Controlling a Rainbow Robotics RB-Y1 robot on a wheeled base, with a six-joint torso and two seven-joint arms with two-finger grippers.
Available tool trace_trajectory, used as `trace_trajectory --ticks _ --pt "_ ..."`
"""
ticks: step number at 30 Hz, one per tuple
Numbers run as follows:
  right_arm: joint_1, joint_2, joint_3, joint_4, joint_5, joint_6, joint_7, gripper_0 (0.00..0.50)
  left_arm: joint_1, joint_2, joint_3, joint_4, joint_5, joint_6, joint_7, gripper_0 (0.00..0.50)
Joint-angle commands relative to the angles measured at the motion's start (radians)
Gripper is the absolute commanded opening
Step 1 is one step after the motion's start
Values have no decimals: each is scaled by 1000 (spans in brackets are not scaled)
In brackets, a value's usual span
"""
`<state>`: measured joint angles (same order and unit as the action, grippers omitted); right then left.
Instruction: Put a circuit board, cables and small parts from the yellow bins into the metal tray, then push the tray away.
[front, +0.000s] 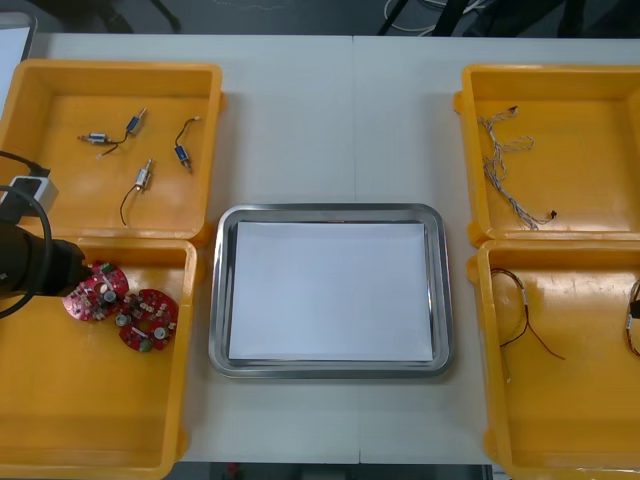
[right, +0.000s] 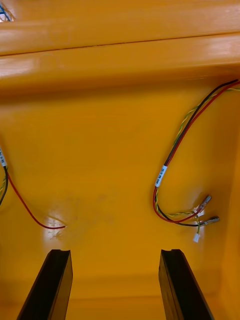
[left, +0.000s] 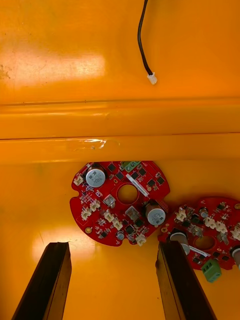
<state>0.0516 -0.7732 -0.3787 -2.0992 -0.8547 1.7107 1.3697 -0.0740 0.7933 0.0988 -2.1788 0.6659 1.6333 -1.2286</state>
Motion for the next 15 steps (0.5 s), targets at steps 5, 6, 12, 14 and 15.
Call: trace_trajectory --ticks 5,6,12,14,15 --pt "63 -9 23 41 26 -106 -6 500 -3 -2 -57 21 -37 -43 86 500" --pt "71 -8 27 47 28 -123 -4 500 -3 -2 -62 25 -39 -50 89 500" --pt "99 -8 70 84 59 -218 -4 500 -3 -2 -100 48 -65 -95 106 500" --pt "102 -8 81 100 60 -240 -4 500 -3 -2 -119 48 -86 -101 110 500" --pt "102 -9 87 111 62 -249 -4 500 -3 -2 -128 50 -95 -104 113 500"
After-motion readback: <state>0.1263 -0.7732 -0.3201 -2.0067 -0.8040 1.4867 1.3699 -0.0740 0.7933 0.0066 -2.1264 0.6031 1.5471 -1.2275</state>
